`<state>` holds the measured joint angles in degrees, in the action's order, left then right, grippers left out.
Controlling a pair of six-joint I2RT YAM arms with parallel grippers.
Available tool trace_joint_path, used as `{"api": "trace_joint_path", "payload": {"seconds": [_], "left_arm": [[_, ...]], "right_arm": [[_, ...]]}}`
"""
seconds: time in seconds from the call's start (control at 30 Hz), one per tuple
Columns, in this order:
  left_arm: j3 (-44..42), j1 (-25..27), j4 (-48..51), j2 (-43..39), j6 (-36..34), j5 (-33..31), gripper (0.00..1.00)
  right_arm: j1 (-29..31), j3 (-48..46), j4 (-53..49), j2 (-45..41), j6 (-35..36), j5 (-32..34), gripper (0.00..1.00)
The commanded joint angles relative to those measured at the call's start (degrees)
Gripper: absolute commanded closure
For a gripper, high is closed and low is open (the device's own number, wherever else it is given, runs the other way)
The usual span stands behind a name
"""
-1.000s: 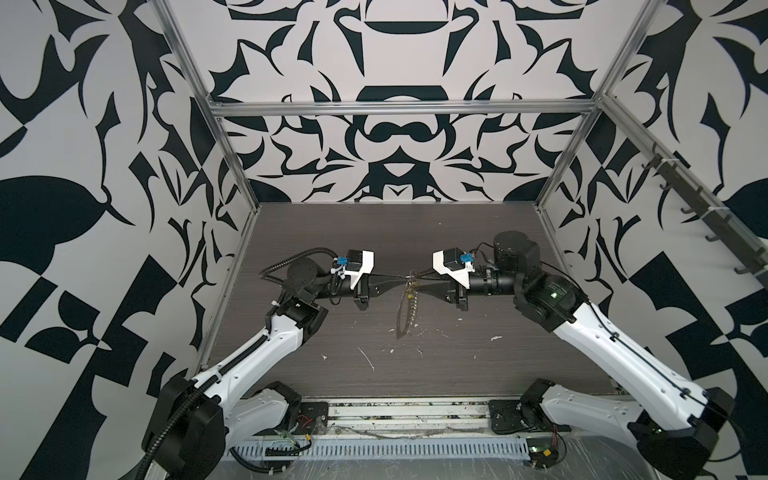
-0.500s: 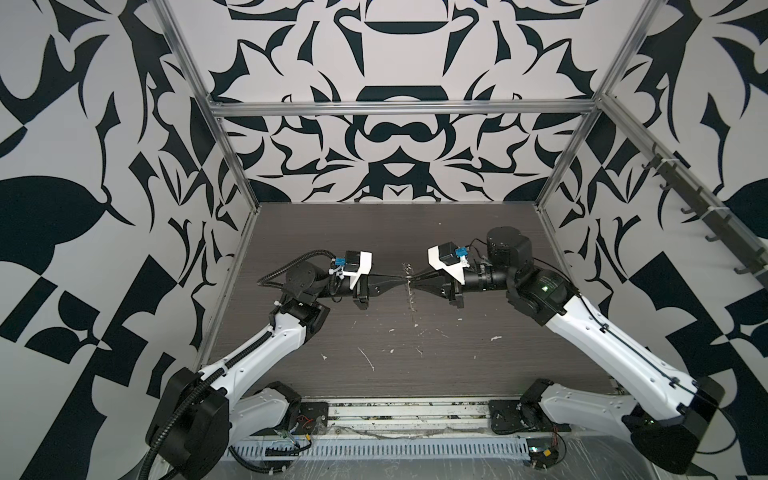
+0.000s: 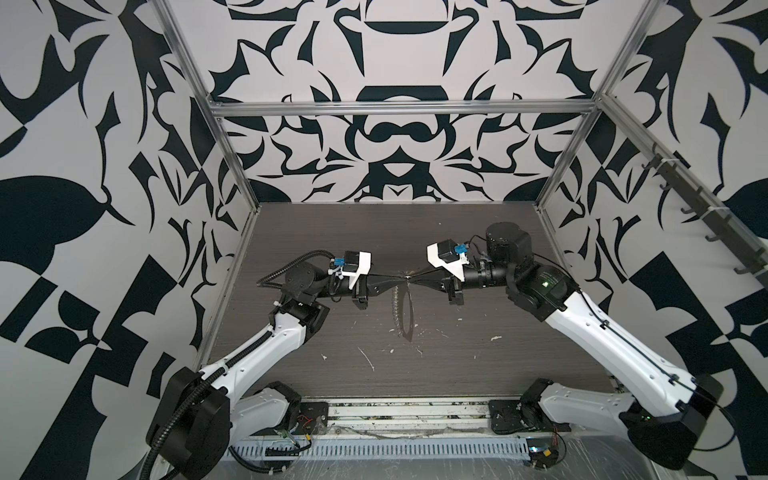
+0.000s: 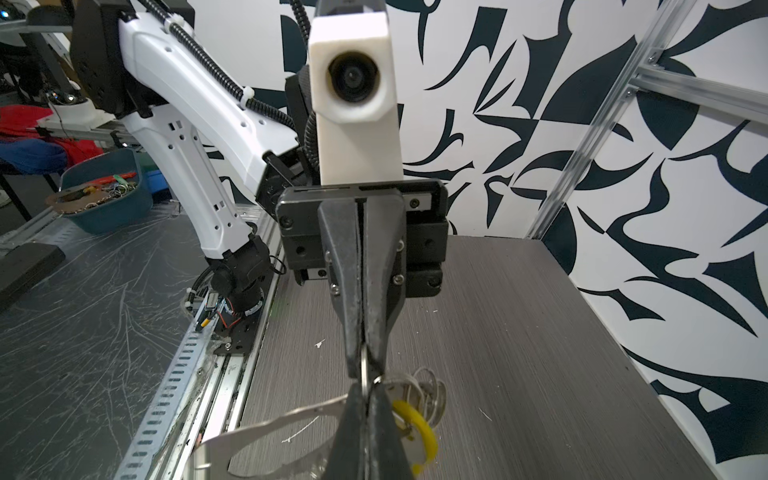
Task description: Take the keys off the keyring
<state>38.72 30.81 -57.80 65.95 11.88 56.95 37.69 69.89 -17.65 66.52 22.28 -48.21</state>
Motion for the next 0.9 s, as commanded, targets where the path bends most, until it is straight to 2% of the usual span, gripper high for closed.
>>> {"api": "trace_joint_path", "payload": {"seconds": [0.0,0.07,0.13,0.27,0.3,0.53,0.6,0.73,0.87], "left_arm": [[-0.65,-0.87,0.55,-1.04,-1.11,-0.19,0.74],[0.04,-1.57,5.96,-2.28,-3.83,0.26,0.6],[1.05,-2.06,14.51,-4.14,-8.87,0.28,0.58],[6.23,-2.15,38.59,-7.97,-23.53,-0.52,0.57],[6.95,-2.16,41.16,-8.57,-25.16,-1.01,0.57],[7.17,-2.16,38.61,-7.6,-23.19,-1.67,0.62],[6.77,-2.11,36.15,-6.56,-22.41,-1.42,0.66],[5.29,-2.16,28.66,-4.46,-19.49,-1.53,0.67],[4.69,-2.16,22.41,-2.13,-16.71,-1.12,0.69]], "right_arm": [[0.01,4.44,-3.95,0.14,3.27,0.32,1.0],[0.01,6.4,-7.18,0.81,5.69,1.44,1.0],[0.02,9.79,-12.72,2.4,9.21,2.79,1.0],[0.1,17.38,-25.08,6.16,15.53,7.6,1.0],[0.1,18.97,-27.21,6.9,16.7,8.75,1.0],[1.53,28.09,-38.78,12.02,21.62,16.31,1.0],[2.34,31.06,-41.69,13.58,22.42,18.75,1.0],[3.74,35.73,-46.91,16.3,23.94,22.31,1.0],[4.58,39.66,-50.67,18.33,24.72,22.67,1.0]]}}
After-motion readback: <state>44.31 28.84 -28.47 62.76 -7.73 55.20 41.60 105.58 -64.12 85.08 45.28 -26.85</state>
